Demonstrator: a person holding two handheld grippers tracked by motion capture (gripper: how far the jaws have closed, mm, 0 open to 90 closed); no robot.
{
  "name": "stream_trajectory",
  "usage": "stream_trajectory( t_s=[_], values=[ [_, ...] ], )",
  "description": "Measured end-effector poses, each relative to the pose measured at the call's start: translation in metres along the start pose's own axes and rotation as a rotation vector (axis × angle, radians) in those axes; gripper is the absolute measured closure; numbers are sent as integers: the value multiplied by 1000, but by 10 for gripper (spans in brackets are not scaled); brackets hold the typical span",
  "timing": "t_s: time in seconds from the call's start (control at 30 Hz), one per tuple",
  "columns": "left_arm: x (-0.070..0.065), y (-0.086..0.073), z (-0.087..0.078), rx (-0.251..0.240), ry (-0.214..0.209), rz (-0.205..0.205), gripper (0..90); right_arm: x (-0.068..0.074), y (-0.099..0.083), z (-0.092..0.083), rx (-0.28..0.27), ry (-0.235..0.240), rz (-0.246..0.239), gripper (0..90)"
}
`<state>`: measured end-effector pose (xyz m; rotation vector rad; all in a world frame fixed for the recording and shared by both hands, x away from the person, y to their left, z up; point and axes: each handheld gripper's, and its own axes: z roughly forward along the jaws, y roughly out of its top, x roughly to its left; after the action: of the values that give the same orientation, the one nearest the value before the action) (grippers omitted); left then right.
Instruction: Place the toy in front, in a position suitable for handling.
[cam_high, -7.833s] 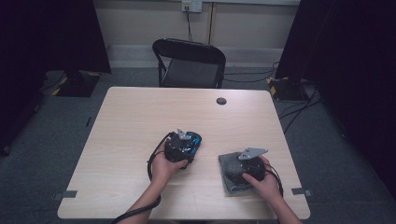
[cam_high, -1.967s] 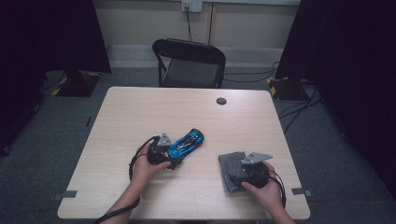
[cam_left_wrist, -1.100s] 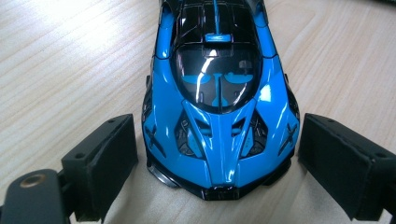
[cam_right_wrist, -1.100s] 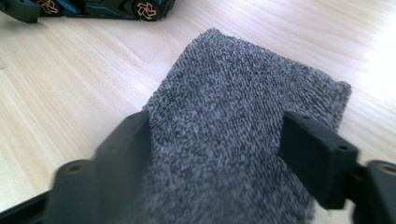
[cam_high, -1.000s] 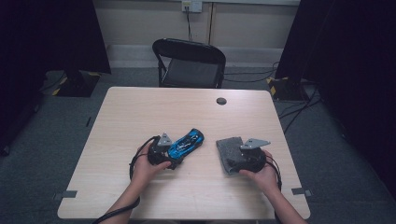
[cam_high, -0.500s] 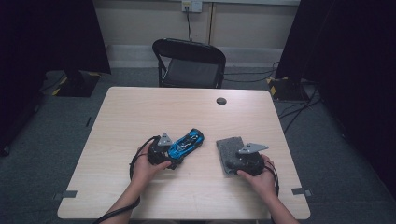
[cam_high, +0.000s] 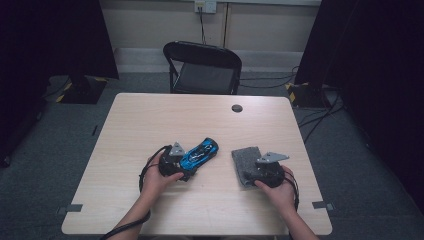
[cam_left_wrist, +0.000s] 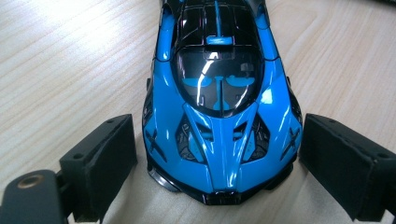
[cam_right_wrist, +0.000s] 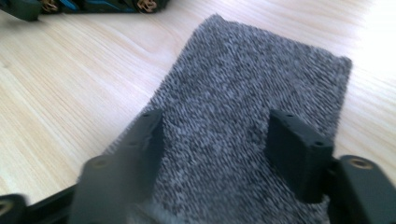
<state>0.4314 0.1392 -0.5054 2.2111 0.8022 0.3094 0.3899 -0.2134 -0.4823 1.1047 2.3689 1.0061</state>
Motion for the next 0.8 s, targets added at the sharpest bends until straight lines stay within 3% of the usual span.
stream_trajectory(
  t_s=[0.1, 0.2, 0.33, 0.6, 0.8],
  values=[
    [0, 0, 0, 0, -1, 1, 104, -1, -3, 0, 12, -18, 23, 328],
    [0, 0, 0, 0, 0, 1, 104, -7, -6, 1, 37, -2, 67, 292],
    [0, 0, 0, 0, -1, 1, 104, -9, -9, 5, 42, 11, 74, 302],
    [0, 0, 0, 0, 0, 0, 104, -10, -10, 4, 36, -17, 57, 510],
    [0, 0, 0, 0, 0, 0, 104, -8, -9, 3, 38, -4, 51, 643]
  ],
)
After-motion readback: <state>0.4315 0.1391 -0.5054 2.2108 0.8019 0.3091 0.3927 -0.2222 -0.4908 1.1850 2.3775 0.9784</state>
